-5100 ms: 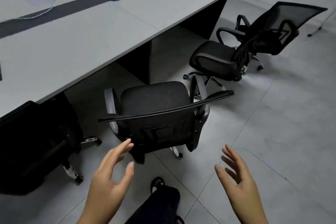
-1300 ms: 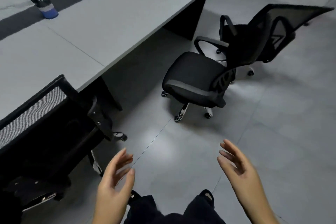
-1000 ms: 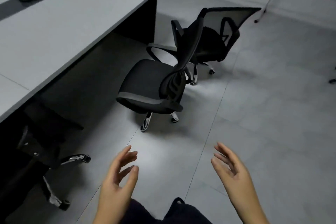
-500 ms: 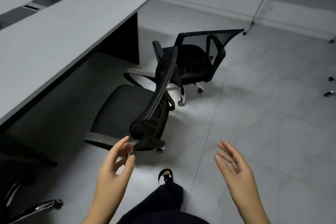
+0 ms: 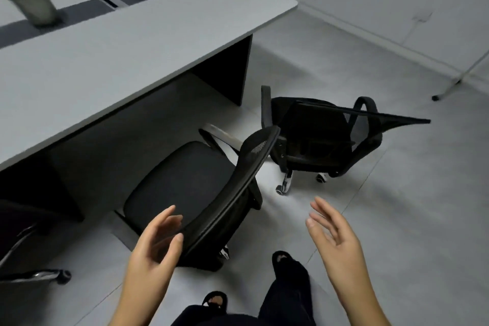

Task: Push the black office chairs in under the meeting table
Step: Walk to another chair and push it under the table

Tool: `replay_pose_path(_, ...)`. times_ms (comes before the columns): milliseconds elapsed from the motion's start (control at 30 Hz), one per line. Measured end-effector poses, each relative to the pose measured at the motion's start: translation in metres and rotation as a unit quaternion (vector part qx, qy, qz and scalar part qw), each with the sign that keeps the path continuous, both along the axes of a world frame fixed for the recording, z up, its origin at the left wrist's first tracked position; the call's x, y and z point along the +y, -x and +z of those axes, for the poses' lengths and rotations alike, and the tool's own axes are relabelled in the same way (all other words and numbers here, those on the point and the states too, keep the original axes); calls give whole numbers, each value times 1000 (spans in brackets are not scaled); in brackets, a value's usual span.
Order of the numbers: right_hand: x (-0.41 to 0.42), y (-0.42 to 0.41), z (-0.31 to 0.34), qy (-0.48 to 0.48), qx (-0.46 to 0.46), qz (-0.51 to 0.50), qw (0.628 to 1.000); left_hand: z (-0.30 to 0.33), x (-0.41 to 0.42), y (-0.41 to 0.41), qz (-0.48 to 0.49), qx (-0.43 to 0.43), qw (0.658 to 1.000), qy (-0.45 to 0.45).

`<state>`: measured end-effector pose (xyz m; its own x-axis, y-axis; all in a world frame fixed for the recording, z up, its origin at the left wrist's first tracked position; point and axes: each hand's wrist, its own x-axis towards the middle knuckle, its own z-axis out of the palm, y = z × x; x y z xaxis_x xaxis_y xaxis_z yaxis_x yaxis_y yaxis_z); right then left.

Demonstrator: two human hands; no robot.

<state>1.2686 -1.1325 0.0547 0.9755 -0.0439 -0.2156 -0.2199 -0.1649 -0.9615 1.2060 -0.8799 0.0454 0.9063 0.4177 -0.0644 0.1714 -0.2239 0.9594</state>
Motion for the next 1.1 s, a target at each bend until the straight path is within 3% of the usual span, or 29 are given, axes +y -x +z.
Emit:
replay_pose_path(200,-34,-116,0,46,11,192,980,-4,-71,-27,160,39,986,-20)
replay_pose_path(300,-29,-158,-3,116,-34,309,943,-8,-88,-28,193,71,975,-81)
replay_pose_path(367,-17,-185,-5,182,-94,414,887,-16,-91,-28,181,114,965,-152)
replay_pose_path(433,1,-212,-18,289,-162,520,787,-29,-88,-30,137,178,941,-254)
replay_pose_path(500,23,-234,-37,399,-212,595,665,-49,-80,-34,97,239,894,-367)
replay_pose_path(567,44,-247,-51,446,-238,622,598,-61,-70,-43,75,282,863,-412)
replay_pose_path(733,80,-262,-63,474,-299,622,547,-72,-40,-64,107,320,843,-419)
replay_pose_path(967,125,-268,-68,445,-309,625,562,-74,5,-70,146,319,841,-412)
replay_pose_path(1100,169,-274,-69,453,-314,632,545,-71,52,-78,133,340,840,-402)
